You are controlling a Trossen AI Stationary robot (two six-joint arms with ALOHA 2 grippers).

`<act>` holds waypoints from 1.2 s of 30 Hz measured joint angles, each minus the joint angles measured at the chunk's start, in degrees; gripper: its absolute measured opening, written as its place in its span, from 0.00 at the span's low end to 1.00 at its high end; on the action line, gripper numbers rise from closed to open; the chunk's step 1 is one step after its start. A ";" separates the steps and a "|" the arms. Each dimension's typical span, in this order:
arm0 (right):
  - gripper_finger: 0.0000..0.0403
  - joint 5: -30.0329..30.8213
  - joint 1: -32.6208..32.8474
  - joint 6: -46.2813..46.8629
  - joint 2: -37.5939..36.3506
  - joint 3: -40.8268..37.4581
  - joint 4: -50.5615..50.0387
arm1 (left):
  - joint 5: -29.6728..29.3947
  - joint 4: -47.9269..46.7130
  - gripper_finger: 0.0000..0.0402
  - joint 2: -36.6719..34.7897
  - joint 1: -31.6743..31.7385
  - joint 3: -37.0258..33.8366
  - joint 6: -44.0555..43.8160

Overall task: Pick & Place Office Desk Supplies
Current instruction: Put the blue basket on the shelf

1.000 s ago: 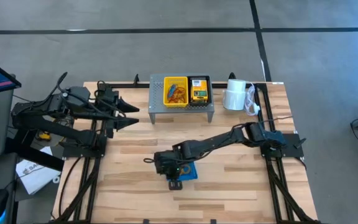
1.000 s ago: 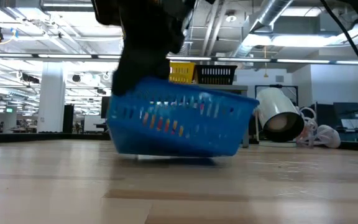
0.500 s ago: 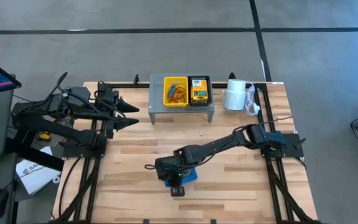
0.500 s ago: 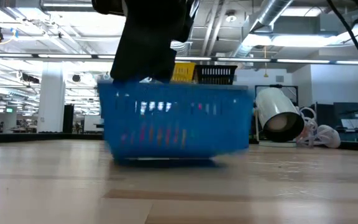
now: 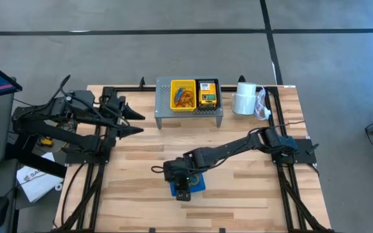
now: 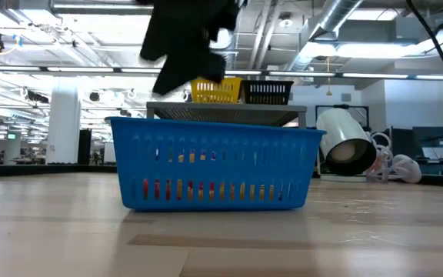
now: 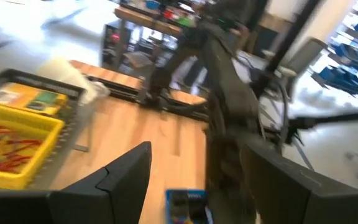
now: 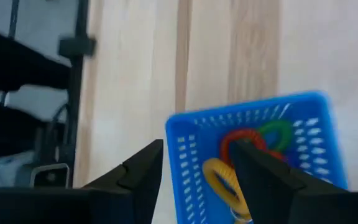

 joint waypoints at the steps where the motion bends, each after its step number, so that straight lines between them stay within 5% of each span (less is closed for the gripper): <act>1: 0.47 1.51 0.18 -0.12 -0.92 0.00 -0.20 | 1.63 -0.28 0.60 0.00 0.00 0.00 0.63; 13: 0.40 17.68 2.67 5.24 -13.43 0.06 -6.42 | 16.28 -6.09 0.60 4.96 -2.39 0.00 10.00; 21: 0.39 33.60 6.81 14.52 -19.97 0.04 -18.12 | 17.45 -7.49 0.60 15.15 -10.95 -0.09 19.41; 28: 0.39 43.04 11.20 26.44 -24.67 -0.55 -32.64 | 17.44 -6.13 0.60 19.13 -12.35 -0.02 22.73; 33: 0.39 45.47 13.14 37.03 -35.46 -12.26 -32.35 | 18.89 -4.27 0.60 21.42 -12.33 -0.02 22.87; 36: 0.39 45.98 14.77 41.39 -45.30 -23.02 -23.95 | 18.89 -3.64 0.60 22.14 -12.35 -0.02 22.89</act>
